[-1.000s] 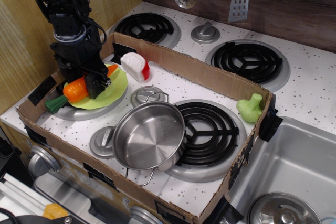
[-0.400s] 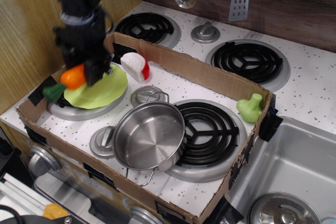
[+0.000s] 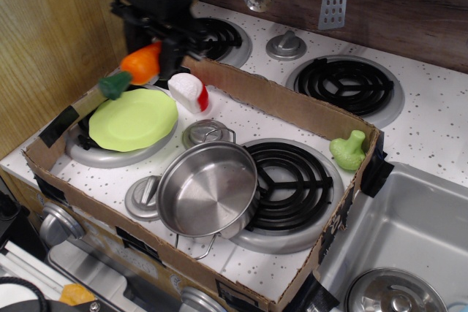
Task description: Take carrot off plate
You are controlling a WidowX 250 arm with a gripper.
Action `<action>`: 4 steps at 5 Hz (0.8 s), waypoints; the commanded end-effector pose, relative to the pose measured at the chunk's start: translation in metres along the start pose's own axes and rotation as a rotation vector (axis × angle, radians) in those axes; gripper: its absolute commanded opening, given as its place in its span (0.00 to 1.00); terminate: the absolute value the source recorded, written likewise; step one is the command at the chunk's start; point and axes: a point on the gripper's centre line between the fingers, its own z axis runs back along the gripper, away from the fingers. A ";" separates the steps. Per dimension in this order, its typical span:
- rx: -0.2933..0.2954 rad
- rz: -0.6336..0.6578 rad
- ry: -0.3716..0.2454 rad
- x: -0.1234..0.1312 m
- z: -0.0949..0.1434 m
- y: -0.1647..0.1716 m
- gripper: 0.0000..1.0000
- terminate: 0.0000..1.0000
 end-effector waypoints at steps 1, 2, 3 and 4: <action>-0.058 0.103 -0.011 0.007 0.054 -0.052 0.00 0.00; -0.132 0.176 0.004 0.003 0.063 -0.091 0.00 0.00; -0.181 0.212 0.011 -0.006 0.064 -0.124 0.00 0.00; -0.213 0.250 0.006 -0.021 0.057 -0.147 0.00 0.00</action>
